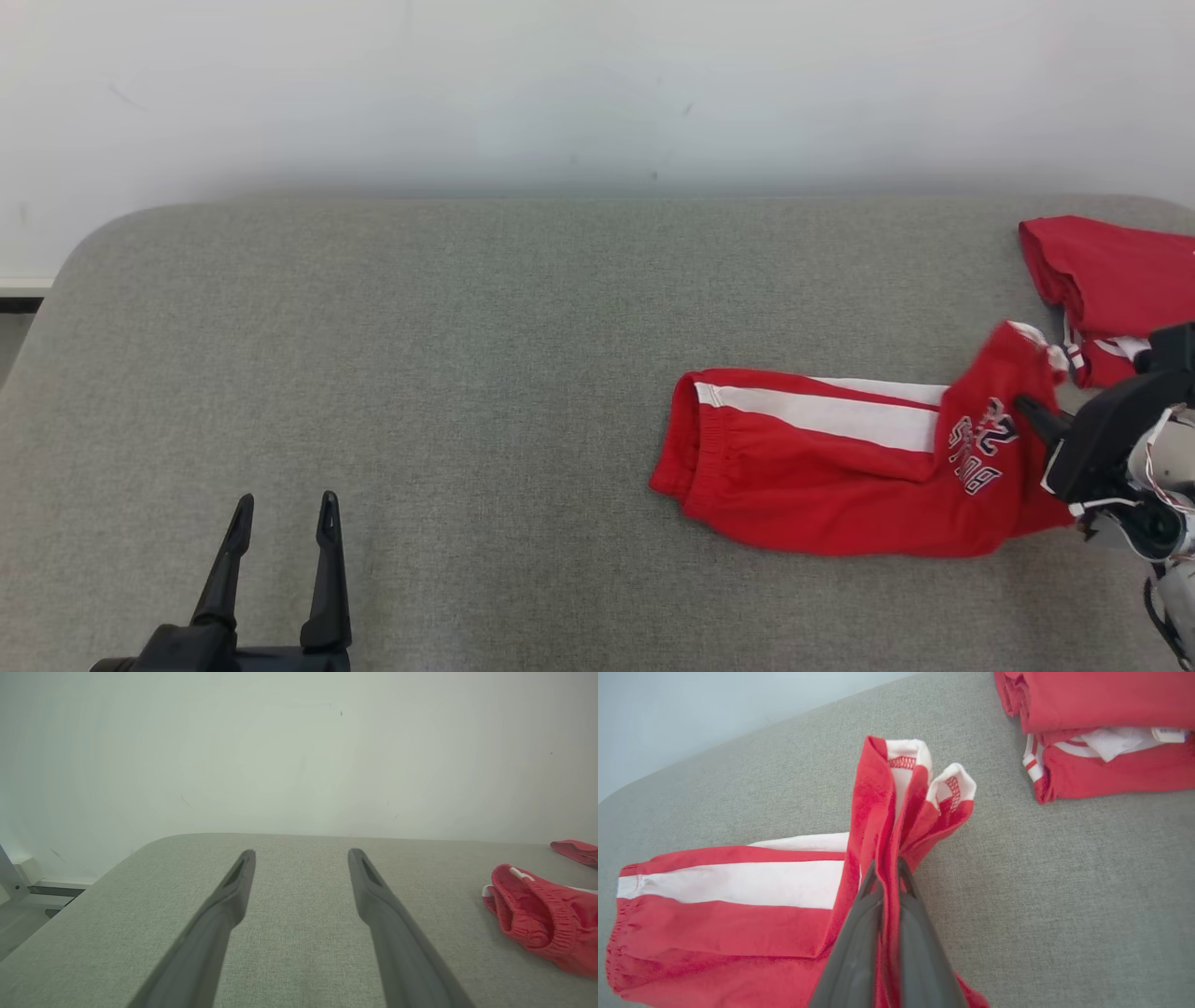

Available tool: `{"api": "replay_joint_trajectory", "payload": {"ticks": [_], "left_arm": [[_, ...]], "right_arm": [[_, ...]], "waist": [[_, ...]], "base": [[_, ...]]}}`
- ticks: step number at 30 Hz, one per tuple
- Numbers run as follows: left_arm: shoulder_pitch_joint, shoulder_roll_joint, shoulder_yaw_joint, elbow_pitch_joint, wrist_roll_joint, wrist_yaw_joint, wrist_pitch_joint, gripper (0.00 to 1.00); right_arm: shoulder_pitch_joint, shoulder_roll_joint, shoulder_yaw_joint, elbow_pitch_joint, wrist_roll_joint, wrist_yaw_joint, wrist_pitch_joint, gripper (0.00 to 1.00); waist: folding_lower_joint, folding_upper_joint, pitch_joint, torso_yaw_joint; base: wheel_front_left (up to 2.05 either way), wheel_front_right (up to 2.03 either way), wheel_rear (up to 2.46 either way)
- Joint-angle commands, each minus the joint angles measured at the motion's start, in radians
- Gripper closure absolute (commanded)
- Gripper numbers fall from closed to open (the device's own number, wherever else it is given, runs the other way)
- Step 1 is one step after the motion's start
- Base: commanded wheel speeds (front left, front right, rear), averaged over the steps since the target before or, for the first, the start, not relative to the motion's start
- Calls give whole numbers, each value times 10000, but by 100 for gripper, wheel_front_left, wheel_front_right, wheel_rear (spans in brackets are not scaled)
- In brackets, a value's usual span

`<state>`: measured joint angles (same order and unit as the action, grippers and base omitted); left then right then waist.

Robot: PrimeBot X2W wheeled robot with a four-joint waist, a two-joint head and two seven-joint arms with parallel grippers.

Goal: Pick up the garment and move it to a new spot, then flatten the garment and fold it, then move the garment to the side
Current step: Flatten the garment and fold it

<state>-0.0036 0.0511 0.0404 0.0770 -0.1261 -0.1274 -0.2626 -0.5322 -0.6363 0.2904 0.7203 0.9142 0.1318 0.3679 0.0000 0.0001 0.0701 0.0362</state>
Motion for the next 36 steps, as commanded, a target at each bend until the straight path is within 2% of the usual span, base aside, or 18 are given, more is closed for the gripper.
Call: {"api": "replay_joint_trajectory", "payload": {"ticks": [1, 6, 14, 26, 36], "left_arm": [[122, -14, -5, -30, -60, 36, -27, 0], [159, -14, -104, 42, -113, 69, -27, 0], [6, -15, -278, 188, -241, 85, -27, 0], [-222, -15, -698, 372, -532, 204, -27, 0], [-424, -14, -1028, 486, -862, 298, -27, 0]], "right_arm": [[134, 136, -73, -356, 186, -29, 208, 100], [414, 685, -480, -1502, 735, -29, 996, 100], [486, 2279, -1516, -2328, 1051, -29, 2225, 100], [-327, 4492, -3262, -1721, -748, -28, 3898, 100], [-420, 5535, -4647, -2070, -2488, -28, 4566, 100]], "waist": [[0, -1, -45, -59], [0, -1, -118, -104], [0, -1, -133, 103], [0, -1, -54, 692], [0, -1, 112, 1106]], "base": [[0, 0, 0], [0, 0, 0], [0, 0, 0], [0, 0, 0], [0, 0, 0]]}}
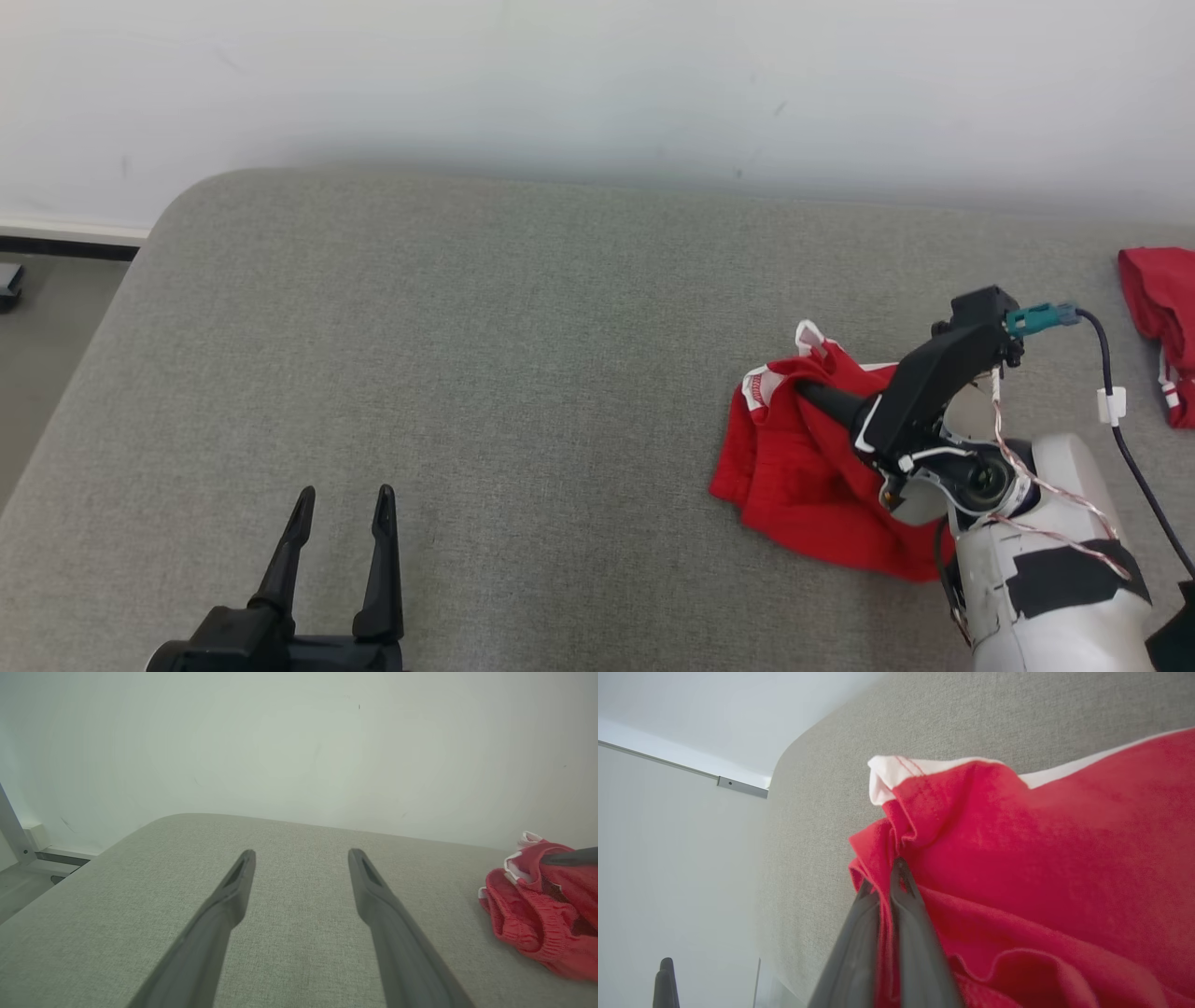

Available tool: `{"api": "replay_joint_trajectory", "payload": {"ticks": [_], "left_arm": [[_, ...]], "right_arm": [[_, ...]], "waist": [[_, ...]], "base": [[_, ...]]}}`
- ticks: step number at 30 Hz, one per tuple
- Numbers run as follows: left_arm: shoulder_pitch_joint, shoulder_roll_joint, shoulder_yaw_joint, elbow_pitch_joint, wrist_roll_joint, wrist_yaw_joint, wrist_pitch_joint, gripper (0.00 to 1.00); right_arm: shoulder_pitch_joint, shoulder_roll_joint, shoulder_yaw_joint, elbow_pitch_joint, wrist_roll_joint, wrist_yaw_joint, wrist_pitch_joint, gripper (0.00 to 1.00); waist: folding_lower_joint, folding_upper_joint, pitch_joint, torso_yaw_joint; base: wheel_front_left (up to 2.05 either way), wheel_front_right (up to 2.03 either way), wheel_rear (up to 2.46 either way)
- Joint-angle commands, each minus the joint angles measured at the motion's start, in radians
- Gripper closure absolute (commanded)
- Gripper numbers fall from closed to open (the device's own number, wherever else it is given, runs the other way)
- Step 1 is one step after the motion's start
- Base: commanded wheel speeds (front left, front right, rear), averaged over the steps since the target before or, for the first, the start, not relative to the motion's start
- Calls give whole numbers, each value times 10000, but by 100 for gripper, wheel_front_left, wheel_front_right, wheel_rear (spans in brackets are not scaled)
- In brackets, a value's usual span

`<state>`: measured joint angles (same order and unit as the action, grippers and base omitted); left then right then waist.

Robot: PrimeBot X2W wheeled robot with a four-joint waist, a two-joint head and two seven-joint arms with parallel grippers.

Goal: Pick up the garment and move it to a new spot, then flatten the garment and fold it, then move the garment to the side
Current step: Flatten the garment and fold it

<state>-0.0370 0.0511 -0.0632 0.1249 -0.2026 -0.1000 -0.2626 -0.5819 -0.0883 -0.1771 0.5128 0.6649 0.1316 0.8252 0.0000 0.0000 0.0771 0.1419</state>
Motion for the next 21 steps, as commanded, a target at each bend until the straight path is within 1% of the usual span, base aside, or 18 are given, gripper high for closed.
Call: {"api": "replay_joint_trajectory", "payload": {"ticks": [1, 5, 10, 11, 12, 13, 16, 17, 21], "left_arm": [[-98, -14, -5, 13, -84, 28, -27, 0], [-146, -15, -27, 35, -114, 29, -27, 0], [-184, -14, -13, 68, -121, 53, -27, 0], [-174, -14, -13, 89, -102, 49, -27, 0], [-175, -14, -10, 106, -78, 43, -27, 0], [-178, -14, -3, 111, -54, 36, -27, 0], [-173, -14, 47, 153, 31, 2, -27, 0], [-141, -13, 113, 173, 73, -30, -27, 0], [27, -14, 285, 160, 141, -57, -27, 0]], "right_arm": [[187, 109, -19, -82, -222, -26, 87, 100], [572, 294, -309, -419, -721, -26, 157, 100], [1031, 394, -214, -756, -888, -26, 27, 100], [1072, 400, -147, -784, -757, -26, -13, 91], [1102, 405, 70, -903, -703, -26, -80, 21], [1148, 409, 310, -1072, -761, -26, -132, 0], [1368, 405, 772, -1751, -715, -26, -475, 0], [1504, 141, 1108, -2388, -691, -26, -796, 0], [1879, -255, 1276, -3325, -303, -26, -1501, 0]], "waist": [[0, 0, 57, 79], [0, 0, 119, 134], [0, 0, 137, 89], [0, 0, 124, 74], [0, 0, 111, 55], [0, 0, 97, 31], [0, 0, 26, -36], [0, 0, -44, -92], [0, 0, -198, -262]], "base": [[0, 0, 0], [0, 0, 0], [0, 0, 0], [0, 0, 0], [0, 0, 0], [0, 0, 0], [0, 0, 0], [0, 0, 0], [0, 0, 0]]}}
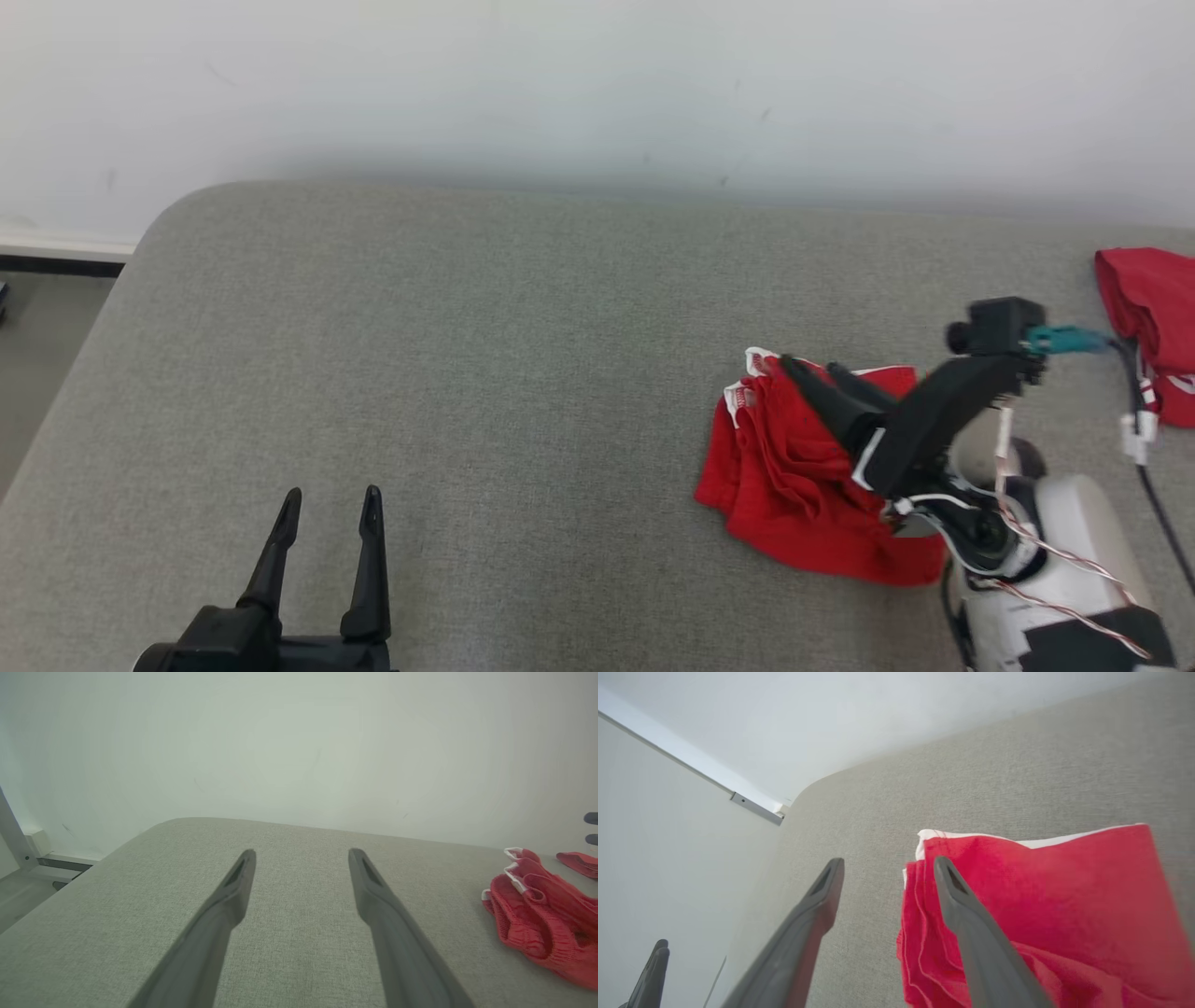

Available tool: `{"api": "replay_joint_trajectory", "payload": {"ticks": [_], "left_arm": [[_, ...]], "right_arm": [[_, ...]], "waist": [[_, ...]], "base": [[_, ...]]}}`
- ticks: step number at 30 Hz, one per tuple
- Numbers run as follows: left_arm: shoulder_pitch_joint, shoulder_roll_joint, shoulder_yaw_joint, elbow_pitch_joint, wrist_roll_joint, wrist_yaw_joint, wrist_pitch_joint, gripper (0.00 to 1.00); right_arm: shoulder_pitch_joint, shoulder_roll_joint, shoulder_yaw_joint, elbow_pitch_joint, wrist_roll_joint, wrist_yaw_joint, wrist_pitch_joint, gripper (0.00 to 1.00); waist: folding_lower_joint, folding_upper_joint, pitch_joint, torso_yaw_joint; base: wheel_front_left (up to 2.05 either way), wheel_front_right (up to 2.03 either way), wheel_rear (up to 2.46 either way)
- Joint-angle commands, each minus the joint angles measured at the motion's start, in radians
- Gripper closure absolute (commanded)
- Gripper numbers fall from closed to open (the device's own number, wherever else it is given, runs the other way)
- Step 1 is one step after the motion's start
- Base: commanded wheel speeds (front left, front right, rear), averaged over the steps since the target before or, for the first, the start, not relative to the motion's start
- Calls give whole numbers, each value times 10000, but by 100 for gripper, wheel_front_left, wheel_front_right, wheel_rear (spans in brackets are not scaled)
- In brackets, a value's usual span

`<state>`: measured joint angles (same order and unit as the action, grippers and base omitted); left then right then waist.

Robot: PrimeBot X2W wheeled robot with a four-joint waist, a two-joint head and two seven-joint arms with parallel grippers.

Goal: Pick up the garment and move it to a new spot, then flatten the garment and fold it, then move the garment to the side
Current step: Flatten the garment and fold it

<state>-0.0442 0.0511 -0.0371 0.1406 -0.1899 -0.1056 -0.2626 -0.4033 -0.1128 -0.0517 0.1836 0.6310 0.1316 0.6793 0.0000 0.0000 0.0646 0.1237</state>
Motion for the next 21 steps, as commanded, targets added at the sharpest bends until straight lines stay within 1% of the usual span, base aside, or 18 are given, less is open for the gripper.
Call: {"api": "replay_joint_trajectory", "payload": {"ticks": [1, 5, 9, 13, 14, 18, 21], "left_arm": [[137, -13, 71, -11, 38, -20, -27, 0], [224, -14, 257, -89, 180, -81, -27, 0], [272, -9, 460, -167, 309, -115, -27, 0], [334, -7, 543, -294, 435, -154, -27, 0], [334, -7, 543, -294, 435, -154, -27, 0], [279, -4, 682, -292, 476, -163, -27, 0], [324, -6, 711, -338, 542, -174, -27, 0]], "right_arm": [[176, -95, -9, -212, 138, -26, -217, 0], [522, -489, -203, -805, 315, -26, -1076, 0], [852, -765, -320, -1110, 376, -26, -1980, 0], [1209, -1119, -334, -1268, 326, -26, -2937, 0], [1209, -1119, -334, -1268, 326, -26, -2937, 0], [1632, -1494, -244, -1358, 189, -26, -4064, 0], [2007, -1577, -370, -1270, 316, -26, -4863, 0]], "waist": [[0, 0, -93, -126], [0, 0, -131, -338], [0, 0, -91, -572], [0, 0, -20, -764], [0, 0, -20, -764], [0, 0, 15, -904], [0, 0, -5, -967]], "base": [[0, 0, 0], [0, 0, 0], [0, 0, 0], [0, 0, 0], [0, 0, 0], [0, 0, 0], [0, 0, 0]]}}
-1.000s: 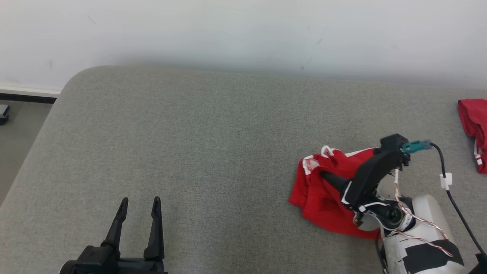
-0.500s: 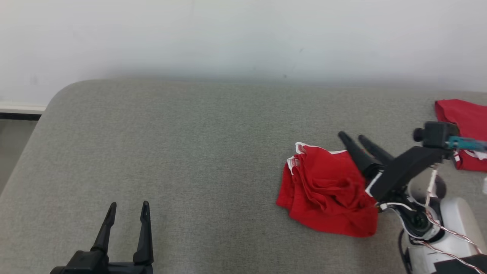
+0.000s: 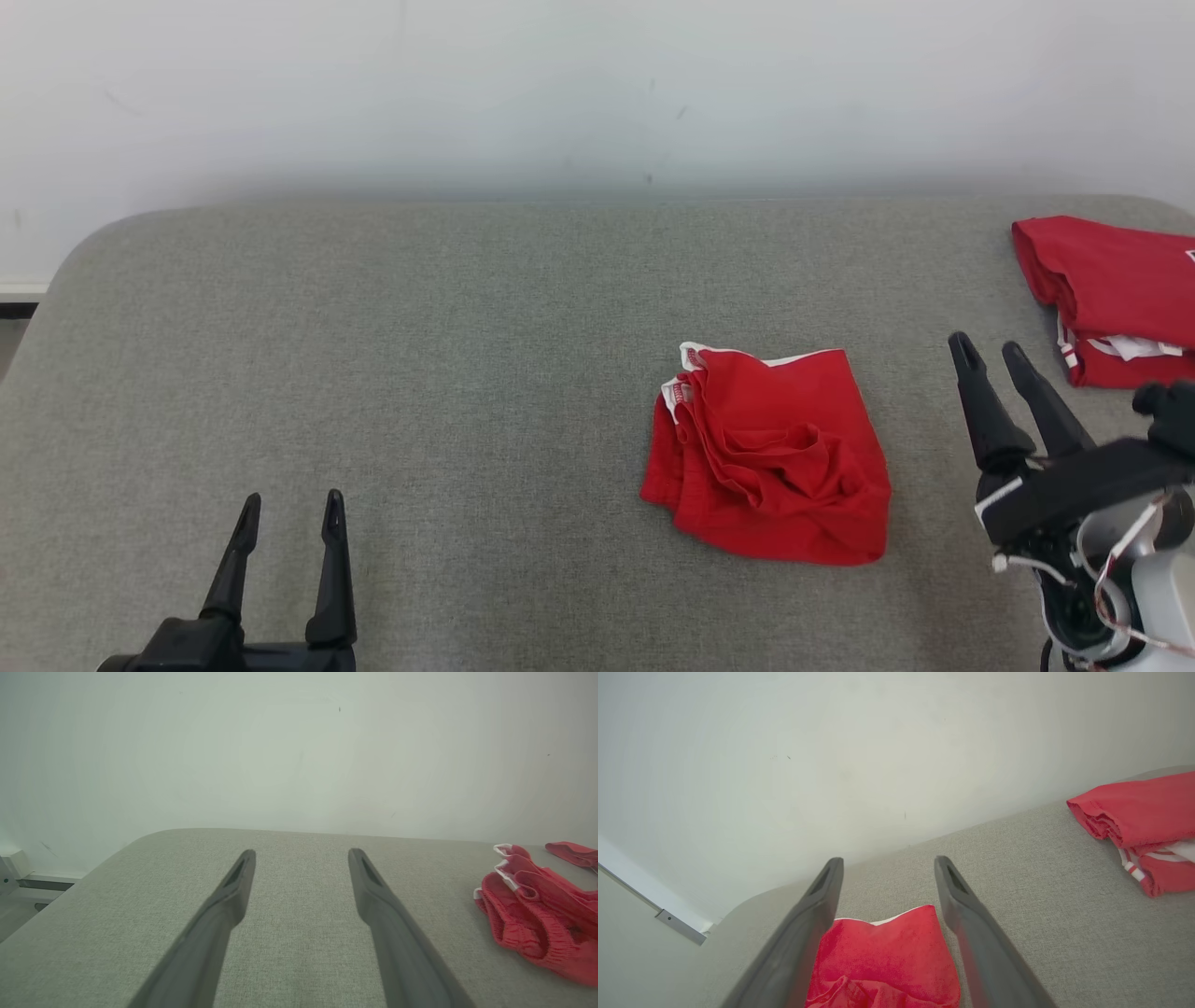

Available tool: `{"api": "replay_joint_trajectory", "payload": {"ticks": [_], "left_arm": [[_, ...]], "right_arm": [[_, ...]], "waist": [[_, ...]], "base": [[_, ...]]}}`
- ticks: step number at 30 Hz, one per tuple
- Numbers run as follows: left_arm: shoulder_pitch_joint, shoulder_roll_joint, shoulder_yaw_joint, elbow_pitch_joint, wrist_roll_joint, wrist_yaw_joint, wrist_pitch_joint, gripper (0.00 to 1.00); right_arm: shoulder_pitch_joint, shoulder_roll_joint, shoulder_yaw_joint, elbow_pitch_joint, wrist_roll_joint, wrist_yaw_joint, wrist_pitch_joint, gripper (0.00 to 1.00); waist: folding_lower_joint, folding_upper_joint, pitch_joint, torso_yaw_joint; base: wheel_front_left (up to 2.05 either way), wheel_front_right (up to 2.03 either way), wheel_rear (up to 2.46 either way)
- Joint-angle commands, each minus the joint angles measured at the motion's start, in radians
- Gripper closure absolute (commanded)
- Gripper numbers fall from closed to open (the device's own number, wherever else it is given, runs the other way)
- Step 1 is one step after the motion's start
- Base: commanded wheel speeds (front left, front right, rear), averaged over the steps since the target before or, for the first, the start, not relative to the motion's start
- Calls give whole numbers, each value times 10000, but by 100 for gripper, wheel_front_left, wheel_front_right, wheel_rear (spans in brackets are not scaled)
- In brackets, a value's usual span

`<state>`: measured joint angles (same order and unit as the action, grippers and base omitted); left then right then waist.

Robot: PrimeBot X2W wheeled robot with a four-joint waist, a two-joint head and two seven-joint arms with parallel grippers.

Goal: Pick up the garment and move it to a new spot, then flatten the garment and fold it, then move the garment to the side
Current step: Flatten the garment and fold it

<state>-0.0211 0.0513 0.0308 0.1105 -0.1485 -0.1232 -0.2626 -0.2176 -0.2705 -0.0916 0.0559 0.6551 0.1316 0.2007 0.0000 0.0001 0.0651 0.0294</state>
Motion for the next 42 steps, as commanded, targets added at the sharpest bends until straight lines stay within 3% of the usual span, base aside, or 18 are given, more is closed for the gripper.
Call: {"api": "replay_joint_trajectory", "payload": {"ticks": [1, 19, 23, 27, 31, 32, 33, 35, 42], "left_arm": [[136, -8, 46, -57, 132, -2, -27, 0], [699, -12, 387, -409, 272, -36, -27, 0], [894, -9, 490, -527, 463, -33, -27, 0], [1034, 11, 621, -585, 576, -37, -27, 0], [1036, 4, 687, -598, 544, -40, -27, 0], [1013, 5, 685, -596, 530, -43, -27, 0], [982, 2, 672, -597, 524, -44, -27, 0], [908, 0, 629, -597, 513, -47, -27, 0], [617, -4, 476, -611, 512, -59, -27, 0]], "right_arm": [[277, -59, 43, 10, 54, -26, -331, 0], [2788, -324, 629, 98, -149, -26, -4139, 0], [3113, -308, 602, 40, -501, -26, -4502, 0], [3357, -527, 913, -96, -1748, -26, -4643, 0], [3284, -223, 852, -31, -2087, -26, -4663, 0], [3175, -199, 880, 42, -2120, -26, -4663, 4], [3014, -260, 946, 158, -2135, -26, -4659, 62], [2614, -430, 1118, 476, -2153, -26, -4659, 100], [966, -1061, 1772, 2269, -1988, -26, -4624, 100]], "waist": [[0, -1, -22, -47], [0, -1, -336, 28], [0, -1, -374, 49], [0, -1, -403, 60], [0, -1, -409, 84], [0, -1, -396, 91], [0, -1, -377, 95], [0, -1, -329, 111], [0, -1, -61, 343]], "base": [[0, 0, 0], [0, 0, 0], [0, 0, 0], [0, 0, 0], [0, 0, 0], [0, 0, 0], [0, 0, 0], [0, 0, 0], [0, 0, 0]]}}
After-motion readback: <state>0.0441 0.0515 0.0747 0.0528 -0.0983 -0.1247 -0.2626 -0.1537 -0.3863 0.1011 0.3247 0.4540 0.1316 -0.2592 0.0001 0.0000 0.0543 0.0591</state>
